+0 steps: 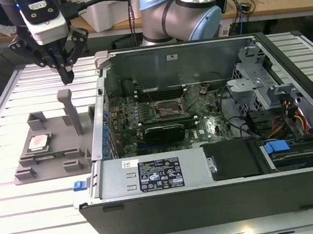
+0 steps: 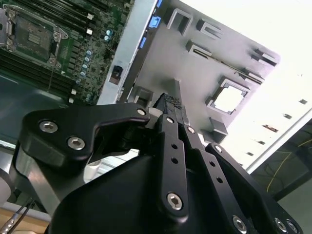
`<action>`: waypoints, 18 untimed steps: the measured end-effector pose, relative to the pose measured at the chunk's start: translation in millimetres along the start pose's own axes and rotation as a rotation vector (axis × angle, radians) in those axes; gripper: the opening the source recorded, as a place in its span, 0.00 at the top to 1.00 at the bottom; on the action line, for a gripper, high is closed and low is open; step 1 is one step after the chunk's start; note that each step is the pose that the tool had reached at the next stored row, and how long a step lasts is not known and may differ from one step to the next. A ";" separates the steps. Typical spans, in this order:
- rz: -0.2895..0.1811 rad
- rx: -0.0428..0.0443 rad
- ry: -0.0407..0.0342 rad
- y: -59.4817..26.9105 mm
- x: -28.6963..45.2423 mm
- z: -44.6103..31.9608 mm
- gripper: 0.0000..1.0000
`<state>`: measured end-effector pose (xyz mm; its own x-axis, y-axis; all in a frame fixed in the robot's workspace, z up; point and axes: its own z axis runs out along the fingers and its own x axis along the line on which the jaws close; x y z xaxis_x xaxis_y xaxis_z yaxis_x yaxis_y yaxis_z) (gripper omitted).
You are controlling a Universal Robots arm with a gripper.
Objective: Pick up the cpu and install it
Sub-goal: 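Reach for the cpu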
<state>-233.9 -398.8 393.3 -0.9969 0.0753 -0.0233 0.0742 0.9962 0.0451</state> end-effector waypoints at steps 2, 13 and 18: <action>0.000 -0.0001 0.0000 -0.3 3.7 -0.1 0.89; 0.000 0.0000 0.0000 -1.5 20.8 -0.5 0.89; 0.000 0.0000 0.0000 -2.3 30.5 -0.8 0.89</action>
<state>-264.5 -398.8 393.3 -0.9969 0.0753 -0.0233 0.0742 0.9962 0.0451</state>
